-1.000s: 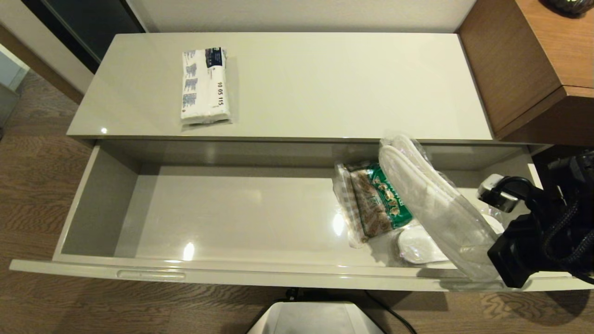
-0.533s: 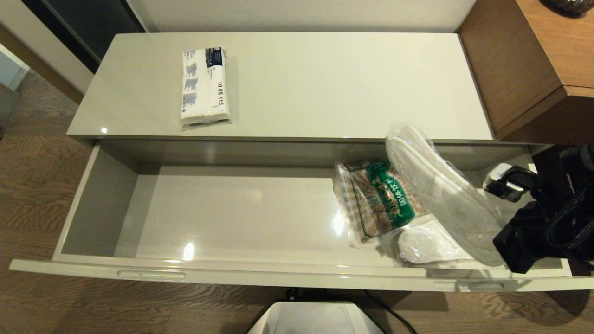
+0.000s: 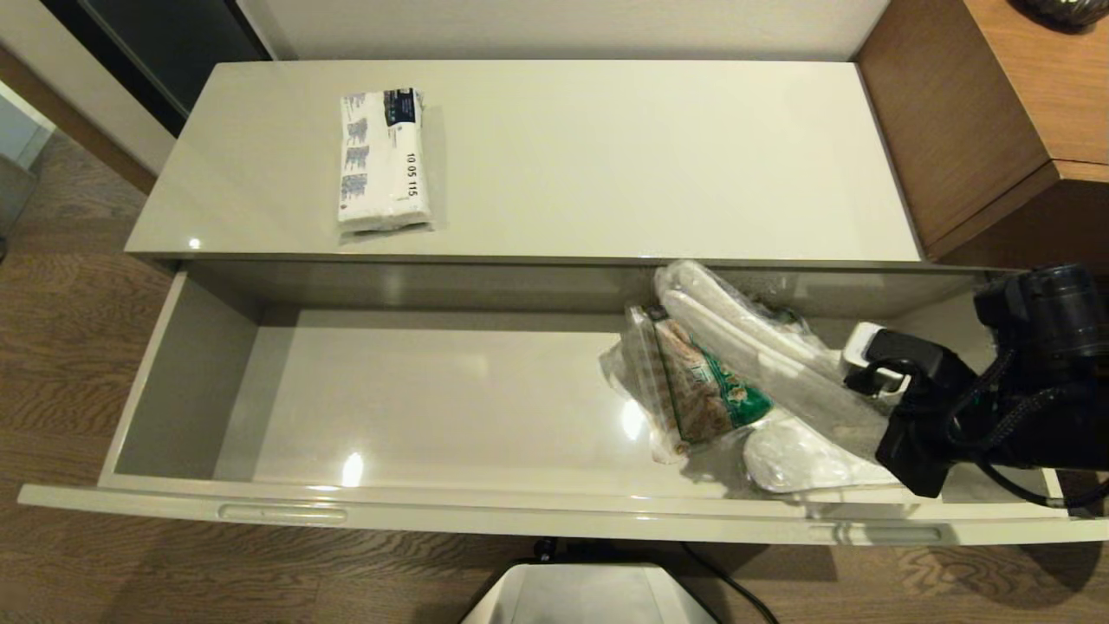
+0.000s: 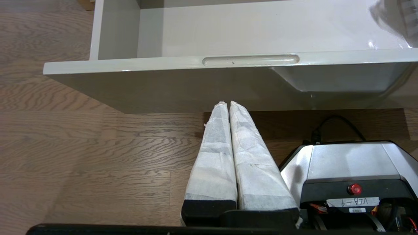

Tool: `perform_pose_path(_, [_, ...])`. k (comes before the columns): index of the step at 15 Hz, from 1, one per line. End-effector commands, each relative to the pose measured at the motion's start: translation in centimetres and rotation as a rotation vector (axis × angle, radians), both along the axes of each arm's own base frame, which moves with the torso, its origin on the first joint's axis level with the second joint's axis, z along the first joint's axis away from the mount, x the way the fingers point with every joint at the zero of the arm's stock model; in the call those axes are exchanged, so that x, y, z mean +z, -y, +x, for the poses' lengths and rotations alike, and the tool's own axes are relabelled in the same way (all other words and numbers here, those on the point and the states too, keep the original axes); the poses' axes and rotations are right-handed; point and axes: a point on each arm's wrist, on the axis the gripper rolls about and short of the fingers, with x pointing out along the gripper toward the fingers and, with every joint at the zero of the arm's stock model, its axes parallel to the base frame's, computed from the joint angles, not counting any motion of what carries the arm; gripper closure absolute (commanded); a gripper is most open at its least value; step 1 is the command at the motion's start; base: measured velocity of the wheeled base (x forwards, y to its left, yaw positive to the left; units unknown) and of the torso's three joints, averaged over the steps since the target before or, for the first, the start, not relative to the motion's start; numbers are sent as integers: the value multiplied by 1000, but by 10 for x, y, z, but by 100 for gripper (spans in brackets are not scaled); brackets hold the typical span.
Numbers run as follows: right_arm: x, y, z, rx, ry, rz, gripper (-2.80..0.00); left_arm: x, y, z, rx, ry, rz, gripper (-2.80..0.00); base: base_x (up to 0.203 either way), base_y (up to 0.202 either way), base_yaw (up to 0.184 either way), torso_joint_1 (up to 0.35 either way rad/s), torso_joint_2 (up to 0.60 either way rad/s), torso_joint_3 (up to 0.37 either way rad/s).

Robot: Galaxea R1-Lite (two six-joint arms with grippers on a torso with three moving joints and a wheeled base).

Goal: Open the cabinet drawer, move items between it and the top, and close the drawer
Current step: Put the disposable slippers in the drawer

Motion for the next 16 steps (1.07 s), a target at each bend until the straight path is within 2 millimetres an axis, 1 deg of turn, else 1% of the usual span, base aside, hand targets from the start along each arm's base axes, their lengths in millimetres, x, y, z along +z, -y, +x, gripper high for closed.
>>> perform_pose_path(1, [-12,0,7,49,-21,-118,0,0,0,0,0,-1,0,0,0,0,0,0,0,0])
perform_pose_path(3, [-16,4,10,62,-7,-274,0,0,0,0,0,-1,0,0,0,0,0,0,0,0])
perform_pose_path(4, [-17,5,11,42,-2,-301,0,0,0,0,0,-1,0,0,0,0,0,0,0,0])
perform_pose_path(6, [-19,6,13,23,5,-312,0,0,0,0,0,-1,0,0,0,0,0,0,0,0])
perform_pose_path(10, [-36,6,15,-6,28,-325,0,0,0,0,0,-1,0,0,0,0,0,0,0,0])
perform_pose_path(13, [-52,5,26,-40,108,-323,0,0,0,0,0,-1,0,0,0,0,0,0,0,0])
perform_pose_path(14, [-56,5,26,-45,112,-323,0,0,0,0,0,-1,0,0,0,0,0,0,0,0])
perform_pose_path(16, [-59,4,29,-58,167,-305,0,0,0,0,0,-1,0,0,0,0,0,0,0,0])
